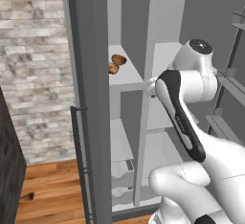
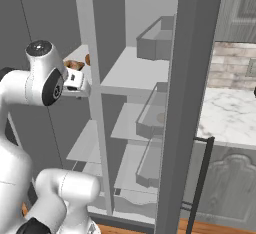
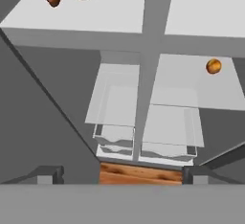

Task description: Pick up the frozen chicken drumstick from the freezer, place it on any shelf in the fridge, and close the fridge and freezer doors when done.

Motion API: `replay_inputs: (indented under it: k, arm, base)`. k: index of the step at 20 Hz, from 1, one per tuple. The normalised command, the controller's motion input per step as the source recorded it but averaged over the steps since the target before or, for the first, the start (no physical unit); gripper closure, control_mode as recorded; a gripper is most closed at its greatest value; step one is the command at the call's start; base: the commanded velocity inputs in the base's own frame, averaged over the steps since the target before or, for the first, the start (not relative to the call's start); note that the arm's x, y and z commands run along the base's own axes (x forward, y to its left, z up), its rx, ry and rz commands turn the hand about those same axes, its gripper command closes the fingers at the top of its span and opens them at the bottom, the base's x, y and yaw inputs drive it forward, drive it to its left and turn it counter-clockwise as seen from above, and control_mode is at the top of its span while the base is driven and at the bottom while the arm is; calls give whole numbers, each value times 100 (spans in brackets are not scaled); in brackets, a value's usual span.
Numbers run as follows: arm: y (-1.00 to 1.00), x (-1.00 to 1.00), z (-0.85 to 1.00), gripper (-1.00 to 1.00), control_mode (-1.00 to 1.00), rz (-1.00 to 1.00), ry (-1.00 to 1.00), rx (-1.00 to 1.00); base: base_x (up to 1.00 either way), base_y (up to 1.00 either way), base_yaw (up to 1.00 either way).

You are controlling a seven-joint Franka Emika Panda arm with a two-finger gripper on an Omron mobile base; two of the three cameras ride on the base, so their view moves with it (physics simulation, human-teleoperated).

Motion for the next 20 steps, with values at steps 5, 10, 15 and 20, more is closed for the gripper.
replay_inputs:
  k: [5,10,15,20]
  arm:
    - [62,-6,4,-100,-100,0,-21,3]
    - [48,0,5,-100,-100,-3,-6,24]
    - [3,0,11,-100,-100,-3,5,43]
    - [11,6,12,-100,-100,-4,12,9]
  base:
    - [0,0,0]
    - [0,0,0]
    - [0,0,0]
    - [0,0,0]
